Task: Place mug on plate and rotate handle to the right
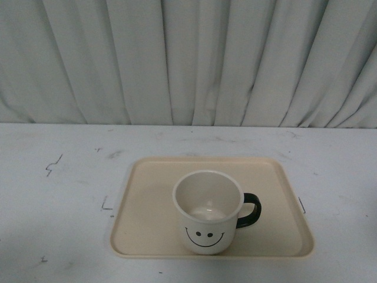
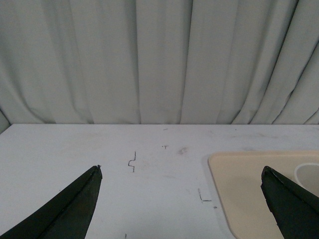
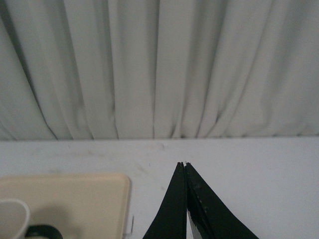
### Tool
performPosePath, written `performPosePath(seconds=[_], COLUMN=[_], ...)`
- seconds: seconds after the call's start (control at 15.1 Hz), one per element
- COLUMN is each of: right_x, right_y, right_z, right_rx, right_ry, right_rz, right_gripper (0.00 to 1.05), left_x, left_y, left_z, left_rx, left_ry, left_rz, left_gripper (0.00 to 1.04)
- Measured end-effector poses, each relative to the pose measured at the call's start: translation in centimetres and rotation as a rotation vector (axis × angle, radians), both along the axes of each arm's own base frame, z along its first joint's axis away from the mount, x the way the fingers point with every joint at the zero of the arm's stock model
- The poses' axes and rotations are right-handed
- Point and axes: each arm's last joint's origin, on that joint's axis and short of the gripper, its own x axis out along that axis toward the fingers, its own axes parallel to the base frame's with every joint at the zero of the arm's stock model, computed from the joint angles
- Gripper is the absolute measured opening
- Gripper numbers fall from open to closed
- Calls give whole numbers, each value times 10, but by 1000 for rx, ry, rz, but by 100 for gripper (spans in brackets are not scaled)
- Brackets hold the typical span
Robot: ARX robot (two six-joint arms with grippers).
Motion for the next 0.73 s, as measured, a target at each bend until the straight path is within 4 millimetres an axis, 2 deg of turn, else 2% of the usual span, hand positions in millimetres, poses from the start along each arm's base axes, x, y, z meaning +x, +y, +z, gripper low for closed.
performPosePath(seconds=[0.2, 0.73], right_x=[-18, -43], right_y=[-13, -12], right_z=[-15, -5], right_rx=[3, 4], right_ry=[26, -10], right_rz=[-8, -6], right_gripper=[2, 2], left_x=[0, 0], left_y=[0, 0], left_z=[0, 0], left_rx=[0, 0], left_ry=[0, 0], left_rz=[-1, 0], left_gripper=[98, 98])
